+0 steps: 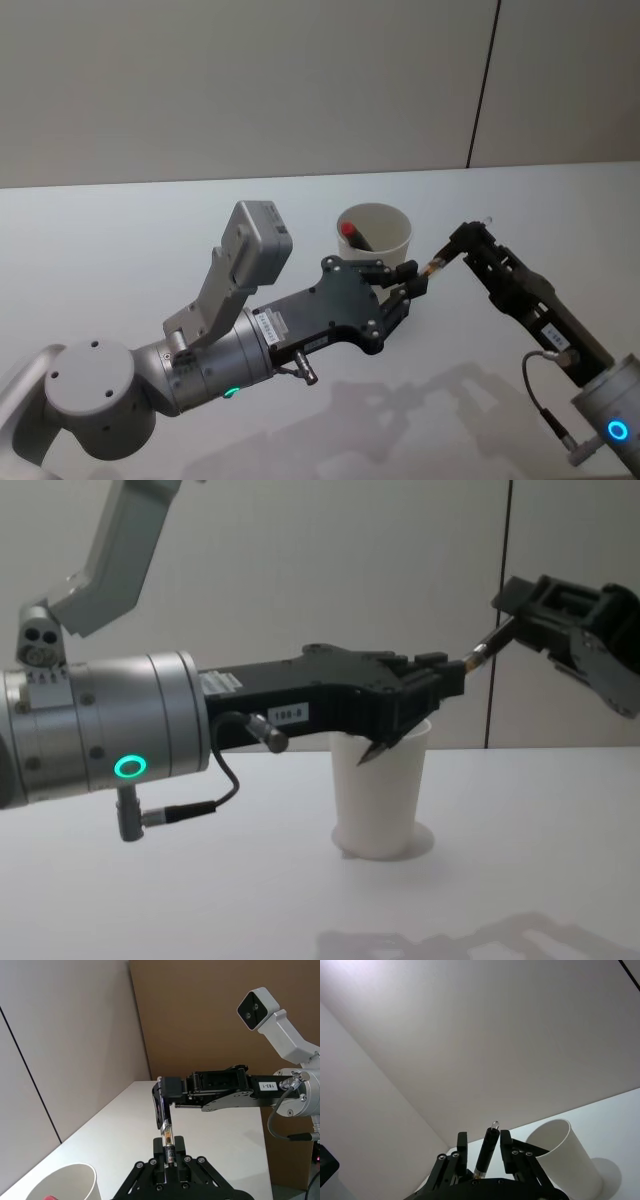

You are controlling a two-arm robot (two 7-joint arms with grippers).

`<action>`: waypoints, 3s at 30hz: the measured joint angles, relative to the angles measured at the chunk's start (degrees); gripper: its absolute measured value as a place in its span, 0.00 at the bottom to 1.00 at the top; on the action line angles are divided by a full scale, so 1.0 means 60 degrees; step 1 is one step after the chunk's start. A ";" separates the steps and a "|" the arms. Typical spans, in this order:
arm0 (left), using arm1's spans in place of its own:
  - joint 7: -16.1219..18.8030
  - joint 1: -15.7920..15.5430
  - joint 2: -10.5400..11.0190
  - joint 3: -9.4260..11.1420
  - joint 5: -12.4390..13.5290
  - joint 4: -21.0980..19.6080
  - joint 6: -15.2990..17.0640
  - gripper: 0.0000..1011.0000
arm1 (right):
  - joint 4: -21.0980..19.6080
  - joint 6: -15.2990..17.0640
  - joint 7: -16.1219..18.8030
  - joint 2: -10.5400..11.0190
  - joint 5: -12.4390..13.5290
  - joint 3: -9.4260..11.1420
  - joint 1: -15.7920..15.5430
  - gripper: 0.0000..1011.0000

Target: Place the pen into the pen holder.

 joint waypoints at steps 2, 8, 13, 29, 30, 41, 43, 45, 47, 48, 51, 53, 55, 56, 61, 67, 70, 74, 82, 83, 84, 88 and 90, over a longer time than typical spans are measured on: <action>0.0000 0.0000 0.0000 -0.0001 0.0000 0.0000 0.0000 0.13 | -0.0001 -0.0024 0.0014 0.0002 0.0005 -0.0001 0.0000 0.38; 0.0000 0.0000 0.0000 0.0000 0.0000 0.0000 0.0000 0.13 | -0.0012 -0.0110 0.0048 0.0008 0.0010 -0.0015 0.0001 0.18; 0.0000 0.0000 0.0000 0.0000 0.0000 0.0000 0.0000 0.13 | -0.0026 -0.0163 0.0063 0.0014 -0.0005 -0.0030 -0.0001 0.12; 0.0000 0.0000 0.0000 0.0000 0.0000 0.0000 0.0000 0.21 | -0.0035 -0.0258 -0.0043 0.0031 -0.0159 -0.0057 0.0014 0.12; 0.0000 0.0000 0.0000 0.0000 0.0000 0.0000 0.0000 0.25 | -0.0035 -0.0259 -0.0048 0.0033 -0.0164 -0.0058 0.0015 0.12; 0.0000 0.0000 0.0000 0.0000 0.0000 0.0000 0.0000 0.58 | -0.0035 -0.0286 -0.0115 0.0082 -0.0315 -0.0066 0.0031 0.12; 0.0000 0.0000 0.0000 0.0000 0.0000 0.0000 0.0000 0.62 | -0.0035 -0.0291 -0.0128 0.0094 -0.0364 -0.0062 0.0037 0.12; 0.0000 0.0000 0.0000 0.0000 0.0000 -0.0001 0.0000 0.70 | -0.0038 -0.0298 -0.0145 0.0125 -0.0446 -0.0051 0.0051 0.12; 0.0000 0.0000 0.0000 0.0000 0.0000 0.0000 0.0000 0.78 | -0.0043 -0.0301 -0.0161 0.0146 -0.0526 -0.0040 0.0064 0.12; 0.0000 0.0000 0.0000 0.0000 0.0000 0.0000 0.0000 0.79 | -0.0050 -0.0301 -0.0173 0.0172 -0.0597 -0.0026 0.0077 0.12; 0.0000 0.0000 0.0000 0.0000 0.0000 -0.0001 0.0000 0.87 | -0.0066 -0.0302 -0.0192 0.0226 -0.0736 0.0008 0.0108 0.12; 0.0000 0.0000 0.0000 0.0000 0.0000 0.0000 0.0000 0.93 | -0.0085 -0.0304 -0.0224 0.0317 -0.0939 0.0066 0.0157 0.12; 0.0000 0.0000 0.0000 0.0000 0.0000 0.0000 0.0000 0.97 | -0.0097 -0.0307 -0.0237 0.0373 -0.1038 0.0104 0.0186 0.12; 0.0000 0.0000 0.0000 0.0000 0.0000 0.0000 0.0000 0.99 | -0.0104 -0.0308 -0.0242 0.0396 -0.1080 0.0121 0.0197 0.12; 0.0000 0.0000 0.0000 0.0000 0.0000 0.0000 0.0000 0.99 | -0.0134 -0.0333 -0.0254 0.0556 -0.1359 0.0235 0.0288 0.12; 0.0000 0.0000 0.0000 0.0000 0.0000 0.0000 0.0000 0.99 | -0.0132 -0.0422 -0.0173 0.0760 -0.1755 0.0408 0.0492 0.12; 0.0000 0.0000 0.0000 0.0000 0.0000 0.0000 0.0000 0.99 | -0.0091 -0.0465 -0.0113 0.0803 -0.1856 0.0458 0.0580 0.12; 0.0000 0.0000 0.0000 -0.0001 0.0000 0.0000 0.0000 0.99 | 0.0041 -0.0575 0.0052 0.0854 -0.2041 0.0548 0.0811 0.12; 0.0000 0.0000 0.0000 0.0000 0.0000 0.0000 0.0000 0.99 | 0.0333 -0.0720 0.0368 0.0854 -0.2376 0.0651 0.1290 0.12; 0.0000 0.0000 0.0000 0.0000 0.0000 0.0000 0.0000 0.99 | 0.0354 -0.0729 0.0399 0.0851 -0.2408 0.0657 0.1323 0.12; 0.0000 0.0000 0.0000 0.0000 -0.0001 0.0000 0.0000 0.99 | 0.0437 -0.0754 0.0471 0.0835 -0.2485 0.0669 0.1443 0.12; 0.0000 0.0000 0.0000 0.0000 0.0000 0.0000 0.0000 0.99 | 0.0578 -0.0800 0.0599 0.0797 -0.2610 0.0687 0.1648 0.12; 0.0000 0.0000 0.0000 0.0000 0.0000 0.0000 0.0000 0.99 | 0.0753 -0.0845 0.0752 0.0746 -0.2738 0.0695 0.1875 0.12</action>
